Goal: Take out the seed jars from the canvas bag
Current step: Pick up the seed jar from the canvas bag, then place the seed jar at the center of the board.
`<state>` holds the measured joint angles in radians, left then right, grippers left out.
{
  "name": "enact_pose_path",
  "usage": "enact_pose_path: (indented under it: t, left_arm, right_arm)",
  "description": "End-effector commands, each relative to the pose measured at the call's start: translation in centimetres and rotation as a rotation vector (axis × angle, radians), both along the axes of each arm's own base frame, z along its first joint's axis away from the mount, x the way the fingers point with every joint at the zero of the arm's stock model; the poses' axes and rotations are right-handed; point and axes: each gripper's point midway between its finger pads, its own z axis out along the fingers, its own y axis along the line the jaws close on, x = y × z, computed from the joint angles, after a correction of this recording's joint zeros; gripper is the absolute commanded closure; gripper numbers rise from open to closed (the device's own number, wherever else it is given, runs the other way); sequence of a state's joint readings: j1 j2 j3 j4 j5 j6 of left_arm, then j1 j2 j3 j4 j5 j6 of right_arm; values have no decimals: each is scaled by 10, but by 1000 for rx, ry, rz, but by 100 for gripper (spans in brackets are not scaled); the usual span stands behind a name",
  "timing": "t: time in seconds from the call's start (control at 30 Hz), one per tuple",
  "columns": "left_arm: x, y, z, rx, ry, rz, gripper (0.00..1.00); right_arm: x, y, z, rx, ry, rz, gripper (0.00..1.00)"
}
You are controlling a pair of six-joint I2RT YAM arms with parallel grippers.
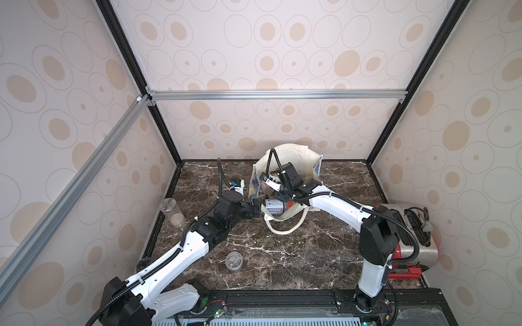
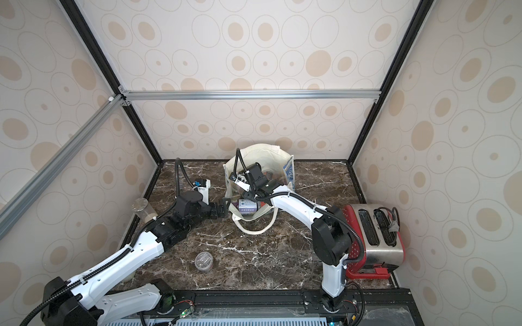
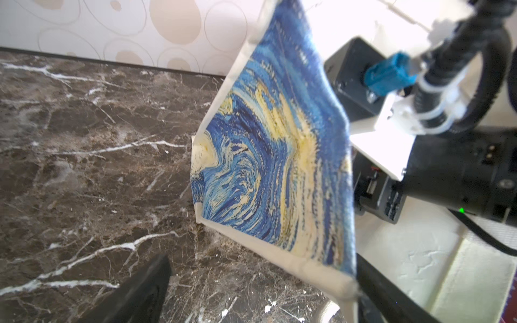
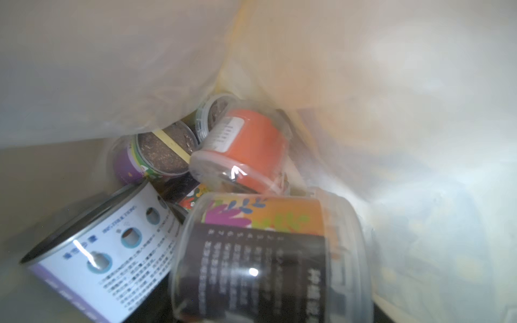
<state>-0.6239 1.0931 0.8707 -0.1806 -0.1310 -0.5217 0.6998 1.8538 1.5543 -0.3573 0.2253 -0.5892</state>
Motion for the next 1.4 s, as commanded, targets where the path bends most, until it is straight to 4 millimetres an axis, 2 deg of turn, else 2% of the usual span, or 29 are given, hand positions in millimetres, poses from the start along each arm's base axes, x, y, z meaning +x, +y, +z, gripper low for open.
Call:
enact_pose_path:
  t: [0.0, 0.27, 0.4, 0.53, 0.7, 0.83, 1.0, 1.2, 1.37]
  left_arm:
    - [12, 5, 43, 4, -111, 43, 2]
    - [42, 7, 42, -3, -23, 59, 2]
    - [54, 0, 56, -52, 12, -12, 2]
    - [53, -5, 68, -113, 40, -93, 2]
    - [47, 11, 59, -118, 117, -92, 2]
    - [34, 18, 54, -176, 114, -106, 2]
    - [19, 27, 37, -198, 154, -104, 2]
    - [3, 42, 17, -163, 203, -95, 2]
    - [-16, 27, 5, -213, 264, -208, 2]
  right_arm:
    - [-10, -2, 23, 52, -20, 23, 35]
    - [-53, 12, 82, 218, -59, 207, 36]
    - [-73, 15, 108, 218, -123, 299, 36]
    - [-103, 26, 129, 198, -204, 416, 36]
    - [-155, 58, 138, 151, -309, 616, 36]
    - [-189, 81, 125, 53, -347, 724, 36]
    - [-231, 103, 77, -144, -383, 850, 36]
    - [-261, 104, 25, -215, -311, 919, 37]
    - [-266, 90, -16, -274, -273, 915, 37]
